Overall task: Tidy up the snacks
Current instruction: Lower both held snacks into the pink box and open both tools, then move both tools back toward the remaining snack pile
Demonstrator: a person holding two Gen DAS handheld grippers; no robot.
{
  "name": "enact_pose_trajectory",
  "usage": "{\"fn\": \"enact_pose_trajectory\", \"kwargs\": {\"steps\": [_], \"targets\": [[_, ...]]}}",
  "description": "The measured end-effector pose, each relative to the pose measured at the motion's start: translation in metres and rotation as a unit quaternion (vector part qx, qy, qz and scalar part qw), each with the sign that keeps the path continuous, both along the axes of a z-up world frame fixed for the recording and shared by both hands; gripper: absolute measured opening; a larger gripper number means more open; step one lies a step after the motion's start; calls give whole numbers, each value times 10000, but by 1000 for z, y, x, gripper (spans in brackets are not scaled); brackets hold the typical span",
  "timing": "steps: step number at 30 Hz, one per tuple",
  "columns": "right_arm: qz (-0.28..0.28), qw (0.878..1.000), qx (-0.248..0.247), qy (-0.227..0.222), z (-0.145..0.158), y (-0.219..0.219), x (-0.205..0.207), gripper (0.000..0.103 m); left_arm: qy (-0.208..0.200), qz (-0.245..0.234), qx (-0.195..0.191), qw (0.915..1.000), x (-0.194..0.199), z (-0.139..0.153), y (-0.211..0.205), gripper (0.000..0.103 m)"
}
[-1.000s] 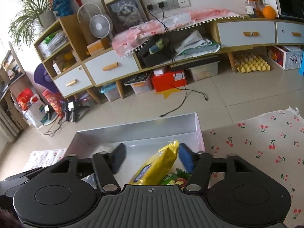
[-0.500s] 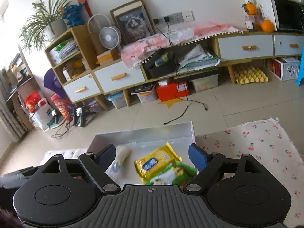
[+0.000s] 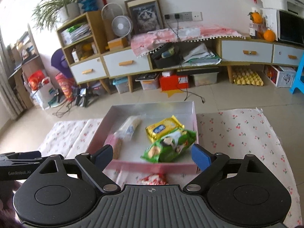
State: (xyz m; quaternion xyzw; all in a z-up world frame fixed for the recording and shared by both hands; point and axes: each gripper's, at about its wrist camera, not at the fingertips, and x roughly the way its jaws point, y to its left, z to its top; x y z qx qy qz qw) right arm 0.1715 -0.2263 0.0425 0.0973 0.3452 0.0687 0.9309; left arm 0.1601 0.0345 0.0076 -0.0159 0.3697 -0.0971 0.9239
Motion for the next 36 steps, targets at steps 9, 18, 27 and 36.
{"fn": "enact_pose_trajectory", "kwargs": {"steps": [9,18,27,36], "targets": [[145,9998,-94,-26,-6,14,-32,96,92,171,93,9998,-23,-5,22,102],[697,9930,-948,-68,-42,44,-55,97,255,-21,492,9985,-42,-34,43,102],[1127,9892,-932,105,-54,66,-65,97,1111,559,50,9922,-40,-48,67,101],[1741,9813,-814,27,-66,85,-75,97,711,-811,480,9930,-46,-57,65,98]]}}
